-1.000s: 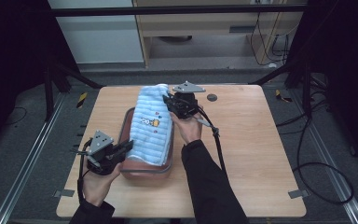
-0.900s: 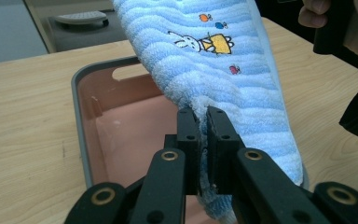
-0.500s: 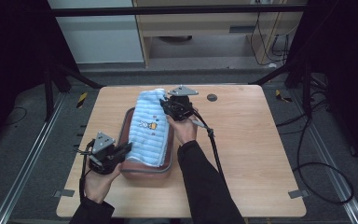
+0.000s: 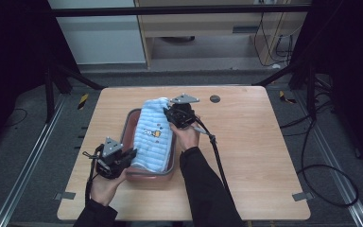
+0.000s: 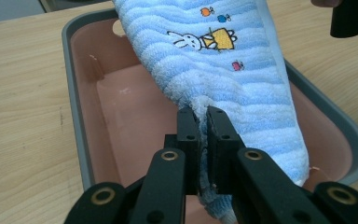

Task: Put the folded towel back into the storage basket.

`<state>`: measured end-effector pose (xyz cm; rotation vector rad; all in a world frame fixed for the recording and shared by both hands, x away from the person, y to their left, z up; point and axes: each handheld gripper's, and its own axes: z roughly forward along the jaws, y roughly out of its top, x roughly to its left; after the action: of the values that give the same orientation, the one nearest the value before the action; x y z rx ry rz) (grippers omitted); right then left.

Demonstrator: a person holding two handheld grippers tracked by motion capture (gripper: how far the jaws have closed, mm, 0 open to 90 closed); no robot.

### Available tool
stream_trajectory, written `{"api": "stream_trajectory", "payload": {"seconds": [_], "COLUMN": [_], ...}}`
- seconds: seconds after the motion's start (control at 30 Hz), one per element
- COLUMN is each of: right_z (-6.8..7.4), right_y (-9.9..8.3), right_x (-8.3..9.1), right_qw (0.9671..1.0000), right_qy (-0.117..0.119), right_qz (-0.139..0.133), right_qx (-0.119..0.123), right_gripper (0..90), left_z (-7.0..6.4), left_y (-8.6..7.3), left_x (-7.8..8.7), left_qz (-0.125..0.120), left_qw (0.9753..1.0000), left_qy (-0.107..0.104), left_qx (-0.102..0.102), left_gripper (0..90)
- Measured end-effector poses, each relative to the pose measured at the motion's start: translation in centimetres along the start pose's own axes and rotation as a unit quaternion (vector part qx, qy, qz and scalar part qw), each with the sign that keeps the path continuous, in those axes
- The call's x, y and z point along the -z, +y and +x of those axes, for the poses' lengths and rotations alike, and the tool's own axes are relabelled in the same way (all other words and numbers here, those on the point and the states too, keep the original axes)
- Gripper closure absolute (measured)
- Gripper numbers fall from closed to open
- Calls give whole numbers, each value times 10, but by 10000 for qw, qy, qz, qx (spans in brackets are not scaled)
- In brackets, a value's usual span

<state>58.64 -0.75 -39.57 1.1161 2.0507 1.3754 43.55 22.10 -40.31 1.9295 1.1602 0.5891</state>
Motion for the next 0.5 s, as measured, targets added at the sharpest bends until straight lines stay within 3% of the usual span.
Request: {"api": "stream_trajectory", "payload": {"seconds": [0.5], "right_z": [3], "right_y": [-16], "right_x": [-16], "right_qw": [9997], "right_qy": [22], "right_qz": [240], "right_qx": [27], "right_gripper": [796], "left_z": [2], "left_y": [-10], "left_x": [-10], "left_qz": [207], "left_qw": [9998], "left_qy": [40], "left_qx": [-12], "left_gripper": [850]}}
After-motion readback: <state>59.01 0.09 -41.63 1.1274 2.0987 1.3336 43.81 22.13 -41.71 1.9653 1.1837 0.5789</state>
